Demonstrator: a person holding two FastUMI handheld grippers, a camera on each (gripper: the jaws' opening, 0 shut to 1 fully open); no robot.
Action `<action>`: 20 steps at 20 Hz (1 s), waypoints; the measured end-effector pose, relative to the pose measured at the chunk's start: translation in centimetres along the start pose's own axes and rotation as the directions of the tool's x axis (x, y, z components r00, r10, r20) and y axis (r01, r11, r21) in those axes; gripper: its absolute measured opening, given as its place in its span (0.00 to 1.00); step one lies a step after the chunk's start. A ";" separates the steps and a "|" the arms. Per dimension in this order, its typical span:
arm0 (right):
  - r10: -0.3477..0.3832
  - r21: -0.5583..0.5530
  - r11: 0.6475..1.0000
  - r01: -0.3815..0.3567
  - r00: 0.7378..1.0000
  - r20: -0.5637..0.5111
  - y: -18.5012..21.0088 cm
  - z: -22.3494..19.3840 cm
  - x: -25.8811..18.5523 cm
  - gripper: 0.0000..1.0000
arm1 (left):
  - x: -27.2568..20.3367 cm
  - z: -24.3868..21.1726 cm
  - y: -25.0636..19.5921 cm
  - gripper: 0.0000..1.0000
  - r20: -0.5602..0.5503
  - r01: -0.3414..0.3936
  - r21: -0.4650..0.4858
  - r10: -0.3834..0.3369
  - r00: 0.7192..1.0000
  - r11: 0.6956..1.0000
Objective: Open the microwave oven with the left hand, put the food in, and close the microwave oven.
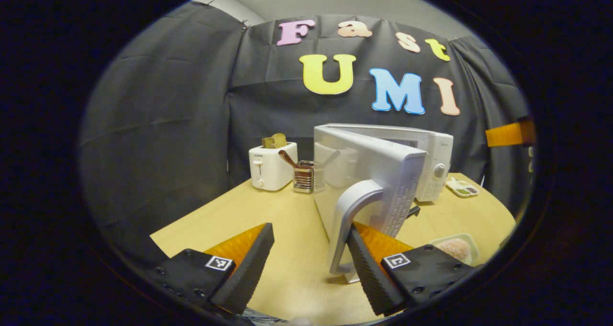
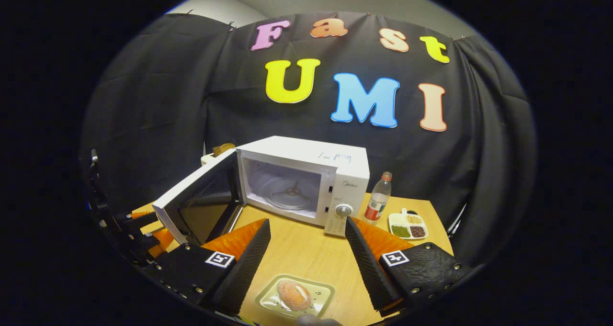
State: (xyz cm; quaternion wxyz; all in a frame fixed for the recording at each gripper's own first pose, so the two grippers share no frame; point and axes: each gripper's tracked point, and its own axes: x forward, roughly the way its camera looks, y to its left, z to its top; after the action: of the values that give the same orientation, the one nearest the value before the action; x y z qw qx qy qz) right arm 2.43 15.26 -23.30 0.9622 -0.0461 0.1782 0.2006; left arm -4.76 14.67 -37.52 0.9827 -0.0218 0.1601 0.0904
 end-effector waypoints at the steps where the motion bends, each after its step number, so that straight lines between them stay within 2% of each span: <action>1: 0.011 0.001 1.000 -0.011 1.000 -0.015 0.3 -1.5 0.3 0.96 | 0.0 0.0 0.7 0.98 0.012 -0.001 0.010 0.000 1.000 1.000; 4: 0.021 -0.031 0.999 -0.023 0.997 -0.068 0.6 -6.3 1.0 0.96 | -0.4 -0.1 2.9 1.00 0.010 -0.009 0.025 0.009 1.000 1.000; 5: 0.019 -0.048 0.999 -0.024 0.995 -0.095 0.5 -8.1 1.3 0.96 | -0.6 -0.2 3.4 0.96 0.007 -0.018 0.024 0.018 1.000 1.000; 6: 0.021 -0.063 0.998 -0.028 0.993 -0.120 0.4 -10.0 1.6 0.96 | -1.1 -0.2 4.0 1.00 0.011 -0.038 0.030 0.038 0.999 0.999; 8: 0.027 -0.071 0.997 -0.040 0.985 -0.173 0.4 -13.5 2.0 0.96 | -1.8 0.4 5.6 0.98 0.025 -0.087 0.061 0.085 0.996 0.994; 10: 0.039 -0.055 0.997 -0.053 0.973 -0.229 0.7 -16.4 2.1 0.96 | -2.5 1.9 7.3 1.00 0.046 -0.122 0.058 0.119 0.992 0.991; 13: 0.055 -0.063 0.995 -0.075 0.961 -0.273 1.3 -19.1 2.2 0.96 | -4.2 6.3 7.5 1.00 0.099 -0.133 0.022 0.130 0.987 0.991; 16: 0.062 -0.054 0.995 -0.082 0.949 -0.309 1.2 -20.9 2.8 0.96 | -5.8 12.1 6.0 0.99 0.191 -0.113 0.018 0.107 0.976 0.993; 18: 0.058 -0.042 0.996 -0.075 0.947 -0.316 1.0 -21.3 3.1 0.96 | -6.4 15.2 4.1 0.95 0.245 -0.078 0.032 0.068 0.967 0.996; 20: 0.071 -0.026 0.996 -0.084 0.942 -0.328 1.1 -21.9 3.6 0.96 | -6.5 17.3 2.3 0.96 0.281 -0.046 0.058 0.028 0.959 0.997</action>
State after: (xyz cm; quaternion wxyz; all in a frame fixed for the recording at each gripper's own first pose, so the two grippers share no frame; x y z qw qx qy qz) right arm -2.04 14.09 -44.99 0.9096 -0.0907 0.3328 0.2315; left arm -5.85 17.11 -19.09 0.9938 0.0255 0.0229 0.1057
